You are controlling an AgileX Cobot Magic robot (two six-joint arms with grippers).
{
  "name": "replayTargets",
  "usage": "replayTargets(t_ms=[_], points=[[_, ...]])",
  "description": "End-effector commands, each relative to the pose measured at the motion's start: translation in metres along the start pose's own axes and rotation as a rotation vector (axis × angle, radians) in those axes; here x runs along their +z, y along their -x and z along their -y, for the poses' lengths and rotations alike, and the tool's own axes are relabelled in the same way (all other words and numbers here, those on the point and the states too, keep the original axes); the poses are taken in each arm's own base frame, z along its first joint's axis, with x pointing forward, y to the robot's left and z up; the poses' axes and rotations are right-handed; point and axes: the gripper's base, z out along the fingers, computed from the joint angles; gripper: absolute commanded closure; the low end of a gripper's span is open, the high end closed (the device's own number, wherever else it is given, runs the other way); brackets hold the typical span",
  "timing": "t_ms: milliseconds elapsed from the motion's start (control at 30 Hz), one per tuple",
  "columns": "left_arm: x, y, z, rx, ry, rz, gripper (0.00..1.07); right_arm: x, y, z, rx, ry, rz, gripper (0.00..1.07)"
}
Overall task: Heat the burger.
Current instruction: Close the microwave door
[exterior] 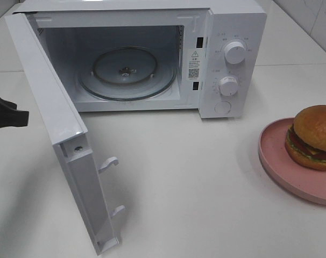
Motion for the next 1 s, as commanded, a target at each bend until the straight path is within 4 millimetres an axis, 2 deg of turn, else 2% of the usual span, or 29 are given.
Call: replayTargets(t_ms=[33,433,633,933,1000], points=[[0.008,0.005,0.005,0.019,-0.01,0.018,1.06,-0.003,-0.001,0.0,-0.009,-0.001,0.038,0.41],[0.044,0.014,0.035,0.083,-0.078,0.019,1.06,-0.003,-0.001,0.0,-0.009,-0.001,0.038,0.41],[0.067,0.03,0.057,0.118,-0.124,0.034,1.06,-0.003,-0.001,0.0,-0.01,-0.002,0.038,0.41],[0.091,0.051,0.079,0.139,-0.161,0.066,1.06,-0.003,-0.001,0.0,-0.01,-0.002,0.038,0.41],[0.101,0.062,0.087,0.143,-0.171,0.089,1.06,-0.003,-0.001,0.0,-0.01,-0.002,0.038,0.41]])
